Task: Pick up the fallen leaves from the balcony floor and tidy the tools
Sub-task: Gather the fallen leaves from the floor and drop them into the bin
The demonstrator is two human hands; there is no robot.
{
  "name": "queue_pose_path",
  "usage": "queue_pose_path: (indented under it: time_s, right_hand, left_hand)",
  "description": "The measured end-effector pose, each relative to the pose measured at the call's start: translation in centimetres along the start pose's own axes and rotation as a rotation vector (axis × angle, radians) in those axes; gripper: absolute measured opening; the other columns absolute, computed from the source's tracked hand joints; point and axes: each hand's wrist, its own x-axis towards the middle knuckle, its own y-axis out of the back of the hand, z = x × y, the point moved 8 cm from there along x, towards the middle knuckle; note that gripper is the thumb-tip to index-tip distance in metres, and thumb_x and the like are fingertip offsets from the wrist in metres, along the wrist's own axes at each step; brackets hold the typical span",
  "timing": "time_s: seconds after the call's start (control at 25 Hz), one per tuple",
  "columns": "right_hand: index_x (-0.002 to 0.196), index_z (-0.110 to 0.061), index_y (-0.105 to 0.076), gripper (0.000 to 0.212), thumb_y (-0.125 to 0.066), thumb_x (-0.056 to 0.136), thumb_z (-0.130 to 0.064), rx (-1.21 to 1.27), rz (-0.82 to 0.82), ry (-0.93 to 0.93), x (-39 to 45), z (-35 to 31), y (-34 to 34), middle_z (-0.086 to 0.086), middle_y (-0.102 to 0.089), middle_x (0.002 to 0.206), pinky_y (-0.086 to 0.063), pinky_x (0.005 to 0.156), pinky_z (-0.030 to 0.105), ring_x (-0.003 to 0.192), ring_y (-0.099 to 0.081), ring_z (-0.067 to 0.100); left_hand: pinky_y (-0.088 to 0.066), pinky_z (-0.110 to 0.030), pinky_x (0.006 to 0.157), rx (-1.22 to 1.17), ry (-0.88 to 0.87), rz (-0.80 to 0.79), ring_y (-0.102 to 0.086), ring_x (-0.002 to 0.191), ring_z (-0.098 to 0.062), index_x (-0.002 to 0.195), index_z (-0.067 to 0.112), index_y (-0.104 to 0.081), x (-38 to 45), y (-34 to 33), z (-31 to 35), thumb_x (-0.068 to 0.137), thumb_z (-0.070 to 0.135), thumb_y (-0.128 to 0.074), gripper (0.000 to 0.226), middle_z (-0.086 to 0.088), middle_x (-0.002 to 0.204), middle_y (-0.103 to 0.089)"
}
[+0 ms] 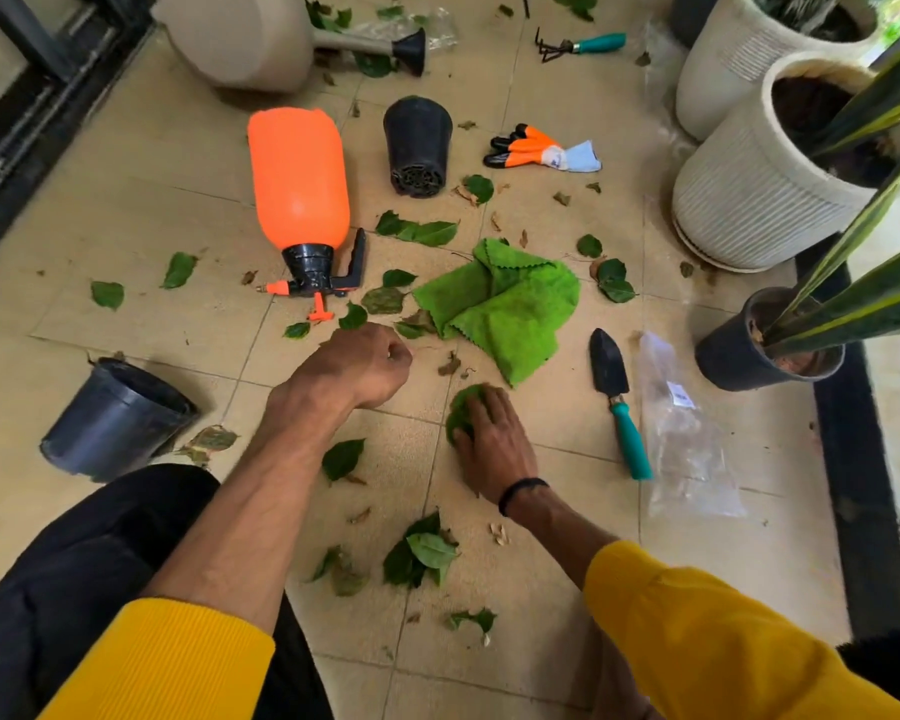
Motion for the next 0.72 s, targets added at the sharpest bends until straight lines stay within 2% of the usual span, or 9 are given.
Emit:
queue_pose_path:
  time_s: [0.08, 0.16, 0.24, 0.36, 0.48, 0.6, 0.72]
  right_hand:
    - [0.15, -0.014, -0.038, 0.052, -0.044, 0.102, -0.033, -0.004, 0.092, 0.09, 1.3, -2.6, 0.8, 0.014, -0.034, 0.157, -0.033, 0.119, 0.047, 0.144, -0.03, 0.035]
    - [0.148, -0.014, -0.04, 0.051, -0.046, 0.1, -0.028, -0.006, 0.139, 0.124, 4.1, -4.1, 1.7, 0.015, -0.037, 0.154, -0.037, 0.114, 0.049, 0.138, -0.034, 0.036]
    - [0.149, -0.015, -0.038, 0.052, -0.048, 0.099, -0.028, -0.046, 0.062, 0.131, 6.7, -4.6, 1.8, 0.014, -0.033, 0.156, -0.035, 0.115, 0.05, 0.14, -0.031, 0.038]
    - [0.143, -0.013, -0.044, 0.048, -0.048, 0.1, -0.031, -0.159, -0.018, 0.161, 7.0, -4.3, 1.4, 0.011, -0.034, 0.155, -0.038, 0.111, 0.052, 0.139, -0.031, 0.036]
    - [0.145, -0.016, -0.041, 0.053, -0.041, 0.101, -0.046, -0.25, -0.082, 0.212, 2.8, -3.1, 0.8, 0.011, -0.029, 0.158, -0.036, 0.113, 0.053, 0.143, -0.026, 0.036]
    - [0.15, -0.025, -0.029, 0.075, -0.031, 0.092, -0.072, -0.361, -0.2, 0.284, -1.7, -1.8, 0.4, 0.01, -0.02, 0.161, -0.037, 0.111, 0.057, 0.144, -0.024, 0.039]
    - [0.154, -0.034, -0.017, 0.091, -0.037, 0.081, -0.085, -0.448, -0.299, 0.328, -4.4, 0.0, 0.1, 0.009, -0.012, 0.164, -0.043, 0.105, 0.057, 0.142, -0.024, 0.04]
  left_hand:
    - [-0.045, -0.03, 0.09, -0.018, -0.013, 0.049, -0.056, 0.124, -0.029, 0.14, 0.02, -0.056, -0.1, 0.9, 0.2, 0.107, 0.035, -0.038, 0.041, -0.01, 0.146, -0.054]
    - [-0.045, -0.031, 0.09, -0.032, -0.006, 0.089, -0.058, 0.122, -0.031, 0.14, 0.02, -0.056, -0.2, 1.6, -0.1, 0.107, 0.037, -0.037, 0.042, -0.011, 0.146, -0.054]
    - [-0.046, -0.03, 0.085, -0.028, 0.001, 0.088, -0.061, 0.115, -0.03, 0.139, 0.019, -0.056, -0.3, 1.5, -0.3, 0.107, 0.038, -0.037, 0.042, -0.012, 0.142, -0.057]
    - [-0.044, -0.03, 0.077, -0.004, 0.002, 0.048, -0.059, 0.099, -0.023, 0.136, 0.018, -0.058, -0.2, 1.2, -0.2, 0.107, 0.038, -0.039, 0.04, -0.009, 0.137, -0.06]
    - [-0.039, -0.028, 0.066, -0.003, 0.009, 0.049, -0.057, 0.096, -0.024, 0.137, 0.017, -0.058, 0.0, 1.7, 0.5, 0.107, 0.038, -0.039, 0.041, -0.01, 0.133, -0.061]
    - [-0.041, -0.028, 0.067, 0.004, -0.027, 0.027, -0.061, 0.094, -0.025, 0.135, 0.012, -0.059, 0.6, 0.8, 1.4, 0.108, 0.036, -0.038, 0.042, -0.013, 0.126, -0.065]
    - [-0.052, -0.032, 0.082, -0.014, -0.039, -0.043, -0.065, 0.104, -0.026, 0.135, 0.01, -0.059, 1.0, -0.9, 2.1, 0.106, 0.035, -0.04, 0.043, -0.014, 0.129, -0.064]
